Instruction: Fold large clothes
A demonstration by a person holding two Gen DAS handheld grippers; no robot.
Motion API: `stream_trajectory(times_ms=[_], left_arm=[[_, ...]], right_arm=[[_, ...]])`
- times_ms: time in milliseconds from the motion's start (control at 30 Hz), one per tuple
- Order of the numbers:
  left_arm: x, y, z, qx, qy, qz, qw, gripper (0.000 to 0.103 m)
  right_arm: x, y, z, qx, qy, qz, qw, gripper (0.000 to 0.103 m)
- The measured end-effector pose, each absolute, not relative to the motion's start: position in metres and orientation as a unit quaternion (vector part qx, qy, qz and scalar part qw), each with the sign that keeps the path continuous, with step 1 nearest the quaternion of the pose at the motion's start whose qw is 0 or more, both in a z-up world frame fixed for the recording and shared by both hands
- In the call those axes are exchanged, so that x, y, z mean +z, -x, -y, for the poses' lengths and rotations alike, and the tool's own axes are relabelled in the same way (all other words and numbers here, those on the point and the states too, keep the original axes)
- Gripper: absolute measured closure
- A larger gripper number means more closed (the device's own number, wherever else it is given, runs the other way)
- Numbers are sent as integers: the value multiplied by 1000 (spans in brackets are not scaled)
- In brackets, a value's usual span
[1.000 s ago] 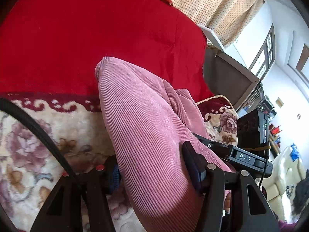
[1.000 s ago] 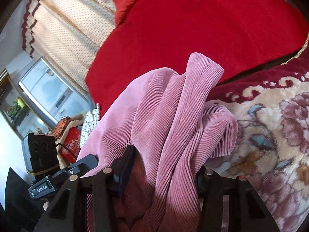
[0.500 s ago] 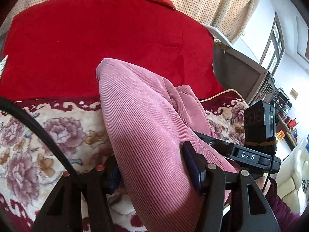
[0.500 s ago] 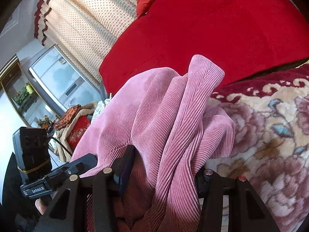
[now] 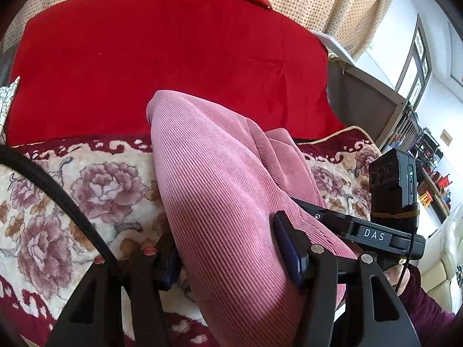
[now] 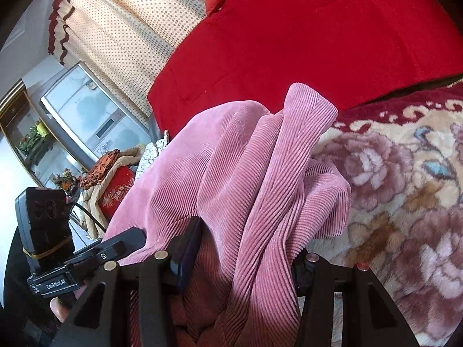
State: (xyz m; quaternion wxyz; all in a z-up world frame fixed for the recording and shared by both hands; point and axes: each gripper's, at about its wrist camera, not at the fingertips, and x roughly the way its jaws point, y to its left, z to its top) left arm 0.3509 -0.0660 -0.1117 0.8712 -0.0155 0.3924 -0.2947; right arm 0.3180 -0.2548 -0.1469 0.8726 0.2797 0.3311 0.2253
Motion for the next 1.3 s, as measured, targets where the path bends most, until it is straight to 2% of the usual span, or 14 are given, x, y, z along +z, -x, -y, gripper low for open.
stream_trajectory(times_ms=[533,1300], left_arm=[[-154,-354,66,-273,-18,-433,859,43],[-175,-360,57,-257,-13,-448,856,39]], right_arm=[[-189,-324,251,217,-273,-376,859,51],[-206,-332,253,226,-278,-385,851,48]])
